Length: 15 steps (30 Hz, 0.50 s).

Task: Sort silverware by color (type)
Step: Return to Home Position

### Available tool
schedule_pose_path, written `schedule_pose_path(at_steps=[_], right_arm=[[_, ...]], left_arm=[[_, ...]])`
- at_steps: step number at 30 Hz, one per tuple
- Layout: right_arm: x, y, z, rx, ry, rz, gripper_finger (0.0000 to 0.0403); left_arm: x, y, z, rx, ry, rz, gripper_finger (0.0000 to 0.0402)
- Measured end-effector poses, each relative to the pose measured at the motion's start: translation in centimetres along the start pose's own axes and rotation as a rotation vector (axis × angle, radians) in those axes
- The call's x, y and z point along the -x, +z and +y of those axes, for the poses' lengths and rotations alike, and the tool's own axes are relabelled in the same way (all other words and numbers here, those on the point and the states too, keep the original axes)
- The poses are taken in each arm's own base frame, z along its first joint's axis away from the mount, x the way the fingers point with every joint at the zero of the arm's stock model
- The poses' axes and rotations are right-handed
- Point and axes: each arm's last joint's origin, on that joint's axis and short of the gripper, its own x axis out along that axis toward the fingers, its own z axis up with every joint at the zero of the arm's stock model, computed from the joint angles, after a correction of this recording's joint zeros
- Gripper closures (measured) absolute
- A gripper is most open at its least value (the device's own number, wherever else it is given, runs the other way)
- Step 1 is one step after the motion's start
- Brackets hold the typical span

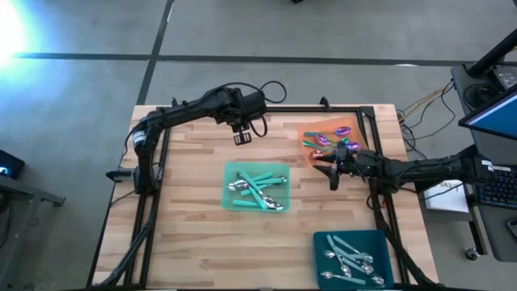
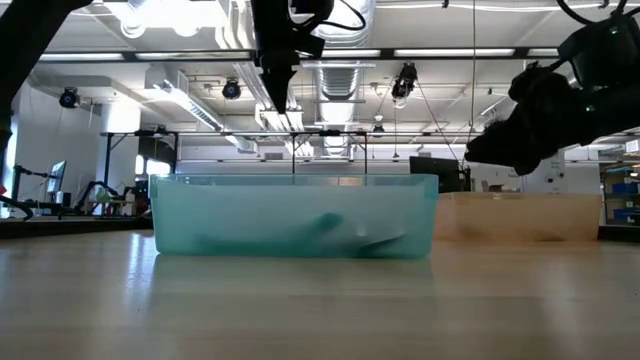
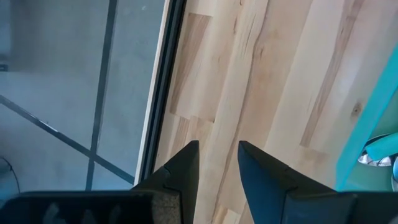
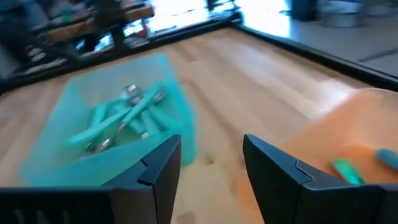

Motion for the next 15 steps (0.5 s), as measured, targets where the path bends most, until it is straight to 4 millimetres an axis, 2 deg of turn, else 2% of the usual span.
schedule_pose_path(at_steps=[5, 15], right_arm=[[0.05, 0.12, -0.65, -0.026, -0.206, -0.039, 0.0239], [0.06, 0.08, -0.71, -0.019, -0.229, -0.037, 0.0239]], left_arm=[[-0.01, 0.04, 0.02, 0.002, 0.001, -0.004, 0.0306], [0.01, 0.61, 0.11, 0.0, 0.01, -0.06, 0.0306]])
